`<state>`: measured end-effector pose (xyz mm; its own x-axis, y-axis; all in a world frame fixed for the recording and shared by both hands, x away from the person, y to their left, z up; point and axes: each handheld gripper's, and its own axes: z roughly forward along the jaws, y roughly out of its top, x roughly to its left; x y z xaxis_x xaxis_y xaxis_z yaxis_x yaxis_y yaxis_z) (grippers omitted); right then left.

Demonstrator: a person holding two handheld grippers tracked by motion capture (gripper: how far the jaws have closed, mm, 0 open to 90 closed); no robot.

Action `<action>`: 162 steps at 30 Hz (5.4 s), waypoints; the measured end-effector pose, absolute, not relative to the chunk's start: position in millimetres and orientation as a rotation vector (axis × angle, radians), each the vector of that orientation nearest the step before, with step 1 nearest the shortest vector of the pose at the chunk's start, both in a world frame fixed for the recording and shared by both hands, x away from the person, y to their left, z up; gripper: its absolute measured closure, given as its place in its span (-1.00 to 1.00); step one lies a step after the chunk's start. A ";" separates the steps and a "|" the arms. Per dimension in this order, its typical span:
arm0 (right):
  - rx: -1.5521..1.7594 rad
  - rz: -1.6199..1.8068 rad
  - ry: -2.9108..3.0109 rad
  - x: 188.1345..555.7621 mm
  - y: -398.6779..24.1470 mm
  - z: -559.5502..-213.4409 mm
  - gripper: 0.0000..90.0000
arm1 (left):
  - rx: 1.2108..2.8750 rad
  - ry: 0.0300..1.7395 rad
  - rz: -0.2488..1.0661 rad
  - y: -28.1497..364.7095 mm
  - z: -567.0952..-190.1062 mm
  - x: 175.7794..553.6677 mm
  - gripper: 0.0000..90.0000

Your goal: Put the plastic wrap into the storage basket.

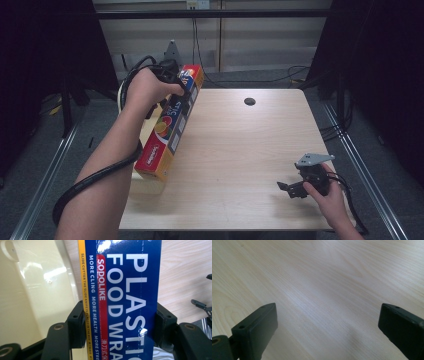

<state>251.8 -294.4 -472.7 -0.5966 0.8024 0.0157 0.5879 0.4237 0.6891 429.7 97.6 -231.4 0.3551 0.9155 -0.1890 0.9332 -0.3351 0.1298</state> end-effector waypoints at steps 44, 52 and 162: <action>1.170 0.933 2.395 251.7 -290.0 -474.0 -0.94 | 2.332 1.807 -0.096 159.7 -223.8 424.8 -0.09; 1.151 0.938 2.393 252.1 -289.9 -474.1 -0.94 | 2.320 1.822 -0.074 165.5 -227.8 424.2 -0.09; 1.137 0.924 2.415 251.8 -285.4 -475.1 -0.94 | 2.281 1.966 -0.142 189.1 -313.6 430.8 -0.11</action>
<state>251.8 -285.4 -475.1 -0.6339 0.7733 -0.0095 0.5694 0.4750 0.6710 430.8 189.1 -313.6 0.1484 0.9770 -0.1532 0.9889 -0.1448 0.0344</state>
